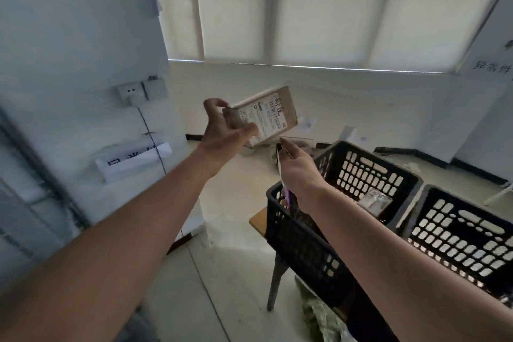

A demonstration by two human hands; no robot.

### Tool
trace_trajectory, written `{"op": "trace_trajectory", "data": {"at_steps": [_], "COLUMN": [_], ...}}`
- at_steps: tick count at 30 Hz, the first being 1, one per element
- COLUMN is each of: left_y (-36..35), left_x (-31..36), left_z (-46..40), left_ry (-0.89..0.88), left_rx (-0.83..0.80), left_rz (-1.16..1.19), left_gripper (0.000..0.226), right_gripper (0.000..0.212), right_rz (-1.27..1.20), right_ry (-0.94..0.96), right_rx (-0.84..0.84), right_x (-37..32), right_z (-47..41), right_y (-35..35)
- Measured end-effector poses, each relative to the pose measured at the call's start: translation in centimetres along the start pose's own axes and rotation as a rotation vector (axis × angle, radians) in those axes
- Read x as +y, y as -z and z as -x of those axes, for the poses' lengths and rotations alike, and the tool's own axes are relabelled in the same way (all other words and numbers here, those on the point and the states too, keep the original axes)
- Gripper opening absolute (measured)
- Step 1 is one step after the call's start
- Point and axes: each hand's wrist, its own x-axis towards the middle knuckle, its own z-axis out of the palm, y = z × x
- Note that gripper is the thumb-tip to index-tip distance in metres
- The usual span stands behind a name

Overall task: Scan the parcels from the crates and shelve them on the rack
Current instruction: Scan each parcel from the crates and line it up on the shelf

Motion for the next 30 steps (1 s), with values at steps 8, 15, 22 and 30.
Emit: {"op": "trace_trajectory", "data": {"at_steps": [8, 15, 22, 30], "left_y": [12.5, 19.2, 24.5, 31.4], "left_x": [-0.6, 0.4, 2.0, 4.4], "left_z": [6.0, 12.7, 22.1, 35.8], "left_ry": [-0.011, -0.036, 0.021, 0.085], "left_rx": [0.184, 0.282, 0.583, 0.841], "left_rz": [-0.244, -0.247, -0.207, -0.308], "left_gripper": [0.078, 0.088, 0.069, 0.054], "right_gripper": [0.043, 0.041, 0.047, 0.047], "right_rz": [-0.006, -0.026, -0.09, -0.176], "right_ry": [0.11, 0.317, 0.513, 0.657], "right_rx": [-0.167, -0.346, -0.585, -0.737], "right_x": [-4.5, -7.7, -8.4, -11.1], "right_z": [4.4, 9.1, 15.3, 26.1], "right_y": [-11.1, -17.2, -23.2, -28.6]}}
